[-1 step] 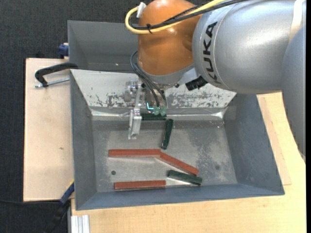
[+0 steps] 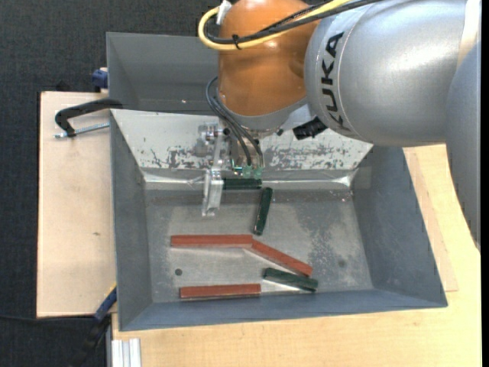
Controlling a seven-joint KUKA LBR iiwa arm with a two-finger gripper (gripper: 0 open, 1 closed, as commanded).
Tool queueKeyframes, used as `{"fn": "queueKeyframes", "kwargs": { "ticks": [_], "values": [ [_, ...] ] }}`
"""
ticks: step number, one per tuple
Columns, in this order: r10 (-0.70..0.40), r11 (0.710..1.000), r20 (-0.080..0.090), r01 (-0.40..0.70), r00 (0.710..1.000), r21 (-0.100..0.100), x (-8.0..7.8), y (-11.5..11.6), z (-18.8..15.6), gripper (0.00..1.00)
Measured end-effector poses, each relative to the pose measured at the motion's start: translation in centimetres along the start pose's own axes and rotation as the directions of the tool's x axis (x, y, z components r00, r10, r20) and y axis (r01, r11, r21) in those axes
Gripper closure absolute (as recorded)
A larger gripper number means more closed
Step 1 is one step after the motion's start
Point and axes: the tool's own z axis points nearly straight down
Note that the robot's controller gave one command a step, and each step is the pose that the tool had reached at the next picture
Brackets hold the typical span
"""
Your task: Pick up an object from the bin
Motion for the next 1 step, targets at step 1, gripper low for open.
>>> {"fn": "queueKeyframes", "kwargs": {
  "ticks": [1],
  "values": [
    [-0.048,0.999,0.003,0.048,0.999,0.0,3.26,-1.97,6.22,0.0]
  ]
}}
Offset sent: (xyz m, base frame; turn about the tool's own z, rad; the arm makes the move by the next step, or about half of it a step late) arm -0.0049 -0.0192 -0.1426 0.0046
